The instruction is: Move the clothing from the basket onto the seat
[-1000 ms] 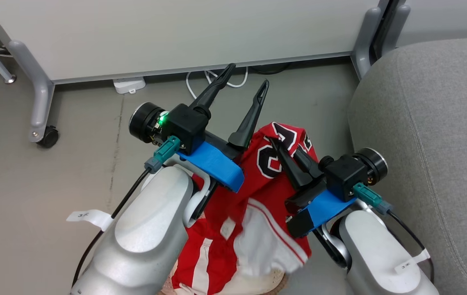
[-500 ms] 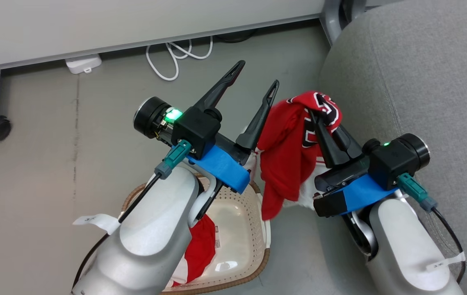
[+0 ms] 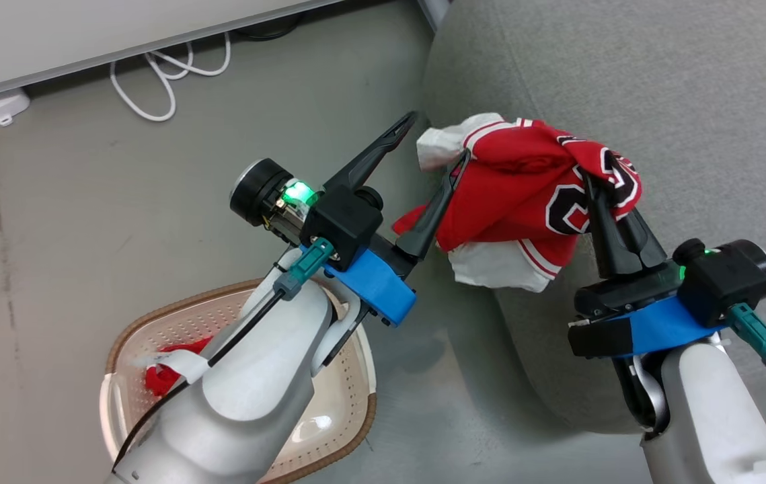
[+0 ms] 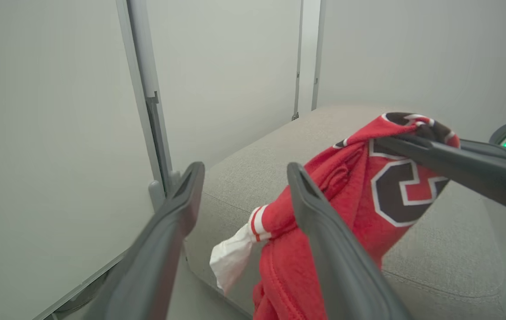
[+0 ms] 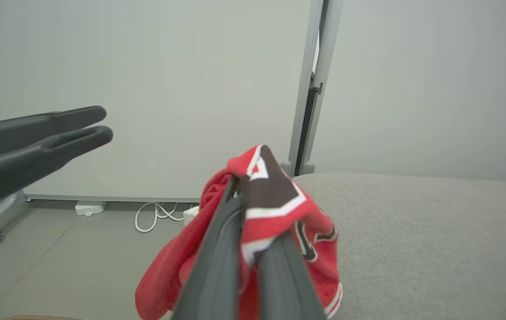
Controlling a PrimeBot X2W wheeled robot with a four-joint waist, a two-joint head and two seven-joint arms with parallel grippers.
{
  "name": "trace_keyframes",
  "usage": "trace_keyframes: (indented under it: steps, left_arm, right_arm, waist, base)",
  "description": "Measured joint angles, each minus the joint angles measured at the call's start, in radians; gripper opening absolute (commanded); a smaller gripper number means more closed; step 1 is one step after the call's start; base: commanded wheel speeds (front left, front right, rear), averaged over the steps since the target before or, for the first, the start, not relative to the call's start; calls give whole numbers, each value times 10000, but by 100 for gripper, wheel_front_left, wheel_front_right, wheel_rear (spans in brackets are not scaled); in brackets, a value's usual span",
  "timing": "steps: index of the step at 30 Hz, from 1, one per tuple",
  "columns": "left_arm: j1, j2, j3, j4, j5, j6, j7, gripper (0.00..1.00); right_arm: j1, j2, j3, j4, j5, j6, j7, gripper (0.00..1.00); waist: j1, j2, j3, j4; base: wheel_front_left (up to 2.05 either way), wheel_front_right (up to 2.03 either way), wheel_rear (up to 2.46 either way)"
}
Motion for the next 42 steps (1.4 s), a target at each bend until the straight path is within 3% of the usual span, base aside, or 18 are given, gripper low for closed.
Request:
trace_keyframes:
  steps: [12, 24, 36, 42]
  left_arm:
    - [-95, 121, -899, 249, -222, 0, 0, 100]
    - [-122, 215, -895, 232, -362, 0, 0, 100]
    - [-628, 625, -257, -257, 194, 35, 0, 100]
    - [-1026, 888, 8, -596, 449, 142, 0, 100]
  right_arm:
    - [680, -2, -510, -343, 380, 0, 0, 0]
    - [699, 0, -543, -780, 662, 0, 0, 0]
    - [-2464, -10, -1753, -1770, 268, 0, 0, 0]
    - [-4261, -660, -3009, -2265, 251, 0, -2, 0]
  waist:
    - [0, 0, 237, -1224]
    - [-1, 0, 243, -1411]
    - [0, 0, 1300, -1256]
    - [0, 0, 2286, -1070]
  base:
    - [0, 0, 0]
    - [0, 0, 0]
    - [0, 0, 0]
    - [0, 0, 0]
